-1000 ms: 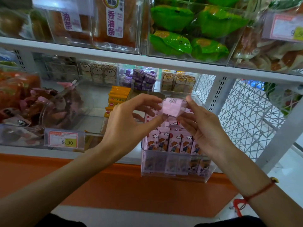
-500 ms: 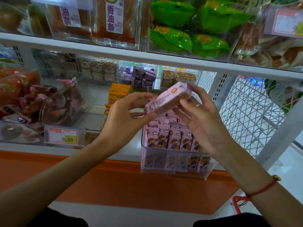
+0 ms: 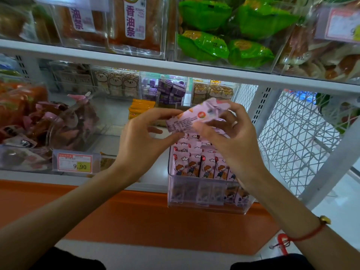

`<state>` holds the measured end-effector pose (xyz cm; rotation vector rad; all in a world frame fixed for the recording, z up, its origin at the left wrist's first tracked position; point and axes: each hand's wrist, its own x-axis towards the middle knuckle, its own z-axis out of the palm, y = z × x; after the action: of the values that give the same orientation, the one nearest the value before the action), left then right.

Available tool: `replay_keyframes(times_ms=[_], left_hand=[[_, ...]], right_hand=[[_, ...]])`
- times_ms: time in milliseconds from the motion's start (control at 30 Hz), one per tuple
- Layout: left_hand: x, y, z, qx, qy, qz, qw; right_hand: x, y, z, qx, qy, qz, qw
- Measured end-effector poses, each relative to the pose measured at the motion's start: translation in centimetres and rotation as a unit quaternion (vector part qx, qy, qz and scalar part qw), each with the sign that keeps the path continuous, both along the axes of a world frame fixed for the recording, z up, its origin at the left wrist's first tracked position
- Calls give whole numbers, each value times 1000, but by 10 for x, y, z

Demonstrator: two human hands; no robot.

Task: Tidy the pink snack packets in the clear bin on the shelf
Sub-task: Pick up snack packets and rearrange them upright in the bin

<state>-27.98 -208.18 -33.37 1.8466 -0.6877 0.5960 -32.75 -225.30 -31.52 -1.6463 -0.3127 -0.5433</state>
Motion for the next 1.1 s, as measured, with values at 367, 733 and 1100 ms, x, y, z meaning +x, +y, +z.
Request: replay_keyframes(times_ms=[367,733,1100], left_hand=[[-11,-6,9,155,60,-94,982],[-11,-14,3,-172,247,-116,947],[-3,0,17,-192,86,-49,976]], right_hand=[[11,-12,-9,-1,70,82,994],[13,4,-20,-78,28,25,996],[37,-22,-32,-339,91,-86,932]])
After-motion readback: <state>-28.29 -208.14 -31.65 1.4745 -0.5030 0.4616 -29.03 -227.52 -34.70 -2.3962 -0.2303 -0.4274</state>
